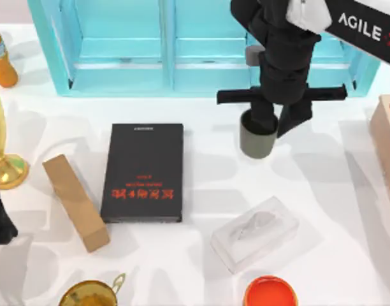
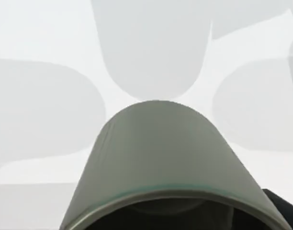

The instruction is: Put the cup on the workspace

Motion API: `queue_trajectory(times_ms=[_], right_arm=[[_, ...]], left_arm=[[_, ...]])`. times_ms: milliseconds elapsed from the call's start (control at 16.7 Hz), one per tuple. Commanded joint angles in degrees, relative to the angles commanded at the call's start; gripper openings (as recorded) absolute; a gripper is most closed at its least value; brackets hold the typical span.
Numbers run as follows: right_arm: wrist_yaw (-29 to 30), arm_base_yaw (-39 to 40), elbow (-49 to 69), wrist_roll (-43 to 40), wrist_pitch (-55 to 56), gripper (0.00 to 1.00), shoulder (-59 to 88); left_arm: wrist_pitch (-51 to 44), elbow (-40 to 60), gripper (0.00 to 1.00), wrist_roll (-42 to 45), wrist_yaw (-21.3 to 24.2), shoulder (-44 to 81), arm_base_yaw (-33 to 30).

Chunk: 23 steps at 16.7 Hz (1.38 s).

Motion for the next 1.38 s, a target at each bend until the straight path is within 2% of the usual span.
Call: queue_trajectory(times_ms=[360,1140,1380], right_arm=[[-0.1,0.3,-2.1,0.0,2.2,0.0,-0.2],[-0.1,0.3,-2.1,0.0,2.2,0.98,-0.2],[-0.1,0.3,-2.1,0.0,2.2,1.0,-0.2]], left_arm=[[0.0,0.0,1.0,0.0,0.0,0.0,0.0],[0.0,0.0,1.0,0.0,0.0,0.0,0.0],[0.0,0.0,1.0,0.0,0.0,0.0,0.0]])
